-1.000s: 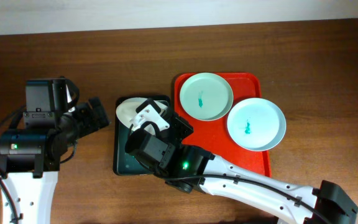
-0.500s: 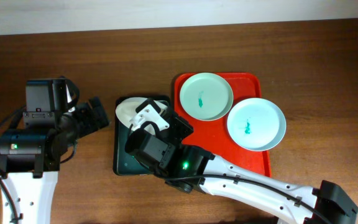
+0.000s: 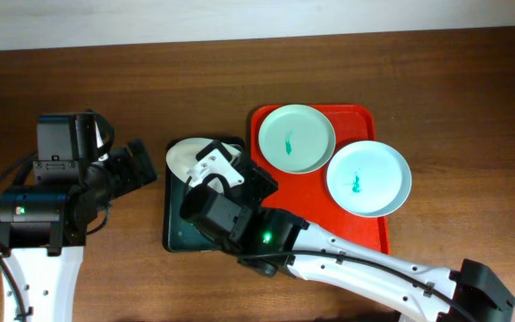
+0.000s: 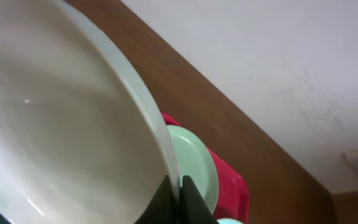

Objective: Clean dirty plates on tray and stack at the side
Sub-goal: 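Carry the plate right and set it on the table beside the tray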

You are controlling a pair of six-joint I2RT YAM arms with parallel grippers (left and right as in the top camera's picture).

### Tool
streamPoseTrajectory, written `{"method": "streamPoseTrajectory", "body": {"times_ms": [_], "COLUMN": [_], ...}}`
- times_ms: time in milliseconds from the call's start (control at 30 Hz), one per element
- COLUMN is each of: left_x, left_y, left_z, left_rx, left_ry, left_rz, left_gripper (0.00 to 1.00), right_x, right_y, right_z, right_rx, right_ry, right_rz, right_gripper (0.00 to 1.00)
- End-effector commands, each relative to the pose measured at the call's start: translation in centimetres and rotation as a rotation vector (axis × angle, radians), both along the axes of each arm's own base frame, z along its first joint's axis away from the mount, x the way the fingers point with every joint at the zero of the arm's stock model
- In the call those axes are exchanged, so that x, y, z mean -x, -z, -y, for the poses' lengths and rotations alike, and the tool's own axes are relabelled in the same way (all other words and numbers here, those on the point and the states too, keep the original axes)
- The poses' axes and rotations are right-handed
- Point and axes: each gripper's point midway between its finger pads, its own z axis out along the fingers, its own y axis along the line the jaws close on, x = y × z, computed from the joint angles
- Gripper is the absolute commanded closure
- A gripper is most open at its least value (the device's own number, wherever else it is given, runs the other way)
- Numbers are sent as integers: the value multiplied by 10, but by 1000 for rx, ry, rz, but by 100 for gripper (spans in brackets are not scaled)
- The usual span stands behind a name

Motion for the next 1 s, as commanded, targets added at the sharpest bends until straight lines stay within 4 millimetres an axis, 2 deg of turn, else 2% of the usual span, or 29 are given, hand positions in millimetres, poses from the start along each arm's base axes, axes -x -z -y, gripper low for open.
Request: {"method": "streamPoseTrajectory", "body": {"times_ms": [0,67,133,200,267,300,367,467,500,533,567,633,733,800,833,900,967], "left_x": [-1,0,-1,0,0,-1,-1,0,0,0,-1,-1,0,0,-1,0,-1], "left_y": [-5,-5,-5,-5,-5,-5,-5,-5,-5,-5,-5,-5,-5,-5,-5,-5,-5], "left_z": [-2,-2,-2,-2,-2,-2,-2,-2,-2,-2,-2,-2,-2,-2,-2,-2,-2], "left_rx": [-7,-7,-7,-7,-7,-7,-7,-7,-7,-7,-7,-7,-7,-7,-7,-7,-7], "left_ry": [2,2,2,2,2,2,2,2,2,2,2,2,2,2,2,2,2], "left_rz": [13,13,13,13,13,13,13,13,13,13,13,13,13,13,13,13,13], "left_gripper": [1,1,1,1,1,1,1,1,0,1,1,1,1,1,1,1,1], "right_x": [-5,2,8,7,1,-4,-16,-27,-28,-27,-25,-15,7,24,32,47,59], "right_y": [4,25,32,25,10,-1,-20,-24,-18,-14,-8,9,36,57,67,93,120], "right_z": [8,1,-2,5,24,40,87,166,206,229,260,333,425,466,480,509,523], "right_rx": [-201,-309,-425,-563,-680,-743,-870,-987,-1021,-1035,-1049,-1090,-1172,-1222,-1245,-1293,-1338], "right_ry": [69,41,23,29,32,42,107,300,420,494,589,802,1073,1214,1268,1378,1456], "right_rz": [-87,-247,-380,-493,-575,-606,-639,-627,-615,-609,-596,-567,-515,-508,-512,-536,-587], "right_gripper": [96,96,96,96,96,96,96,96,96,96,96,96,96,96,96,96,96]}}
